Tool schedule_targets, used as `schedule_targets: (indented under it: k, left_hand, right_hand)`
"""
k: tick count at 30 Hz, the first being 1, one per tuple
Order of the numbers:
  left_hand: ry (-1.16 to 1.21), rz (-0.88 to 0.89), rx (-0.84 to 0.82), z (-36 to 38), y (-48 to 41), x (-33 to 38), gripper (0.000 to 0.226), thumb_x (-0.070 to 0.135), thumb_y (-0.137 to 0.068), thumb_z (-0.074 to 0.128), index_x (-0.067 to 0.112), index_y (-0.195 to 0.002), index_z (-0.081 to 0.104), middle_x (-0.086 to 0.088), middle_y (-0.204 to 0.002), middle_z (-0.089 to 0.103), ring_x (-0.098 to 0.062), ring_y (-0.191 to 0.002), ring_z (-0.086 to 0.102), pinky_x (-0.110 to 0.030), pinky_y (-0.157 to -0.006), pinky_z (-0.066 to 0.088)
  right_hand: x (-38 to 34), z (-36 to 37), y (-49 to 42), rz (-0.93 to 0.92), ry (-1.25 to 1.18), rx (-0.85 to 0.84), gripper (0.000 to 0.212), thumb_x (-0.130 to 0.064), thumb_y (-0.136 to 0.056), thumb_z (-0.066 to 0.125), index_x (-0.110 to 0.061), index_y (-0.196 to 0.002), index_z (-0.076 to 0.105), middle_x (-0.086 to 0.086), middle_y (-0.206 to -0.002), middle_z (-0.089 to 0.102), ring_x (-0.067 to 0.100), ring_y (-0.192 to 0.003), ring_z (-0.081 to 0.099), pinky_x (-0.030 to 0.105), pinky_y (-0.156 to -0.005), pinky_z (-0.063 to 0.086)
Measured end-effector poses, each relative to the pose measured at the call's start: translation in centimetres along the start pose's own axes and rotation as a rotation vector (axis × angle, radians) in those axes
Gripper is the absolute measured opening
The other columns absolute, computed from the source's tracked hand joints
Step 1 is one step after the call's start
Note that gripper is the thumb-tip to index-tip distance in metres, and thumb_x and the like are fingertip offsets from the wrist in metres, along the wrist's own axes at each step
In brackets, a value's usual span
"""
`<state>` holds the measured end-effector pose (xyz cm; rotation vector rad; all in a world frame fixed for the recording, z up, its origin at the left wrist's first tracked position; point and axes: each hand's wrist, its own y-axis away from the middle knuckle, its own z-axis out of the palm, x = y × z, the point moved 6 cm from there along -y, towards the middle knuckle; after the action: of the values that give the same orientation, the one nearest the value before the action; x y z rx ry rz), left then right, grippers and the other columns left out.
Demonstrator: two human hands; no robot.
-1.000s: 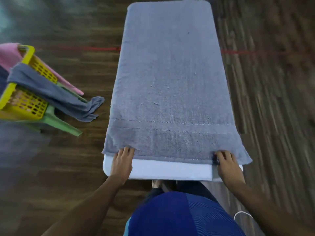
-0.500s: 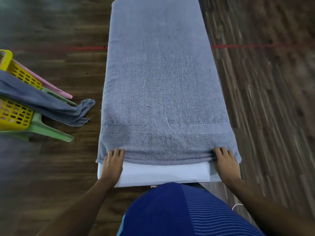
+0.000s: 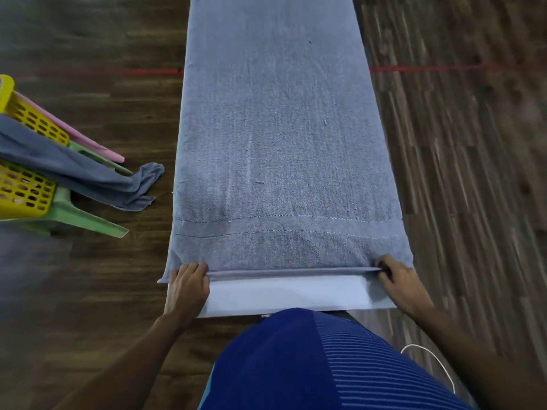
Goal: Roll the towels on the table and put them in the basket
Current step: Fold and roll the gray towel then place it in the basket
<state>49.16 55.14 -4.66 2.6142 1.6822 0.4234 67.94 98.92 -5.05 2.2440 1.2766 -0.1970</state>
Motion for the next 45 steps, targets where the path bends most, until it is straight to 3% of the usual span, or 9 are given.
schedule_targets:
  k: [4, 6, 8, 12, 20, 29, 34, 39, 45]
  left_hand:
    - [-0.035, -0.048, 0.020, -0.6, -0.5, -0.3, 0.030, 0.025, -0.083, 0.032, 0.012, -0.085, 0.059, -0.003, -0.074, 0.058, -0.030, -0.072, 0.057, -0.044, -0.075, 0.040]
    - [-0.078, -0.075, 0.020, -0.7, -0.5, -0.4, 0.026, 0.025, -0.084, 0.035, 0.013, -0.089, 0.057, -0.005, -0.080, 0.056, -0.031, -0.077, 0.055, -0.046, -0.077, 0.039]
    - [-0.105, -0.118, 0.035, -0.8, -0.4, -0.4, 0.019, 0.021, -0.083, 0.043, 0.013, -0.094, 0.056, -0.008, -0.089, 0.054, -0.032, -0.084, 0.051, -0.049, -0.077, 0.040]
    - [0.037, -0.046, 0.065, -0.2, -0.1, 0.2, 0.017, 0.004, -0.079, 0.044, 0.005, -0.089, 0.057, -0.012, -0.084, 0.052, -0.034, -0.075, 0.051, -0.047, -0.064, 0.046]
    - [-0.023, 0.041, 0.052, -0.6, 1.1, 0.7, 0.037, 0.011, -0.078, 0.035, 0.000, -0.102, 0.062, -0.014, -0.098, 0.060, -0.031, -0.087, 0.054, -0.044, -0.073, 0.051]
    - [0.024, 0.010, -0.002, -0.9, 0.1, 0.1, 0.026, 0.021, -0.078, 0.043, 0.006, -0.085, 0.064, -0.007, -0.085, 0.063, -0.030, -0.080, 0.057, -0.040, -0.053, 0.051]
    - [-0.055, 0.027, -0.063, -1.3, 0.0, -0.5, 0.022, 0.032, -0.075, 0.041, 0.017, -0.076, 0.057, 0.001, -0.071, 0.061, -0.028, -0.074, 0.059, -0.041, -0.072, 0.040]
    - [-0.035, -0.006, -0.138, -1.4, -1.9, -1.5, 0.019, 0.032, -0.081, 0.031, 0.024, -0.075, 0.046, 0.005, -0.068, 0.059, -0.025, -0.072, 0.058, -0.044, -0.090, 0.032]
    - [-0.113, -0.081, -0.027, -2.1, -3.6, -1.4, 0.012, 0.023, -0.083, 0.049, 0.016, -0.090, 0.056, -0.006, -0.090, 0.057, -0.031, -0.092, 0.051, -0.048, -0.089, 0.028]
  right_hand:
    - [-0.2, -1.4, -1.9, 0.009, 0.070, -0.062, 0.032, -0.037, -0.081, 0.039, -0.021, -0.092, 0.064, 0.003, -0.098, 0.070, 0.030, -0.092, 0.064, 0.038, -0.078, 0.043]
    - [0.0, -1.9, -2.0, 0.034, 0.139, 0.014, 0.017, -0.028, -0.085, 0.056, -0.021, -0.099, 0.064, 0.003, -0.103, 0.066, 0.030, -0.099, 0.059, 0.040, -0.080, 0.038]
    - [-0.2, -2.2, -1.7, -0.016, 0.213, 0.157, 0.022, -0.013, -0.080, 0.070, -0.015, -0.101, 0.064, 0.009, -0.101, 0.058, 0.033, -0.095, 0.052, 0.042, -0.077, 0.037]
    - [-0.6, -0.3, -0.4, -0.070, 0.145, 0.172, 0.028, 0.009, -0.072, 0.068, -0.006, -0.095, 0.062, 0.010, -0.095, 0.050, 0.033, -0.086, 0.051, 0.042, -0.073, 0.044]
    - [0.0, 0.7, 0.7, -0.099, 0.245, 0.205, 0.036, -0.003, -0.076, 0.070, -0.006, -0.110, 0.059, 0.013, -0.117, 0.054, 0.035, -0.099, 0.048, 0.046, -0.085, 0.043]
    - [-0.4, -0.3, 0.0, -0.121, 0.207, 0.227, 0.011, -0.019, -0.085, 0.063, -0.012, -0.094, 0.063, 0.004, -0.100, 0.060, 0.028, -0.092, 0.050, 0.045, -0.079, 0.045]
    - [-0.7, -1.0, -0.7, -0.085, 0.144, 0.154, 0.003, -0.016, -0.086, 0.061, -0.014, -0.087, 0.059, 0.006, -0.087, 0.066, 0.030, -0.087, 0.055, 0.044, -0.077, 0.043]
    - [-1.5, -1.8, -3.0, -0.029, 0.124, 0.024, 0.008, -0.019, -0.092, 0.054, -0.015, -0.093, 0.061, 0.009, -0.098, 0.067, 0.031, -0.096, 0.055, 0.043, -0.085, 0.036]
    - [-1.8, -2.8, -4.4, 0.031, 0.216, 0.129, 0.024, -0.020, -0.086, 0.064, -0.016, -0.109, 0.060, 0.011, -0.106, 0.056, 0.035, -0.103, 0.050, 0.048, -0.089, 0.035]
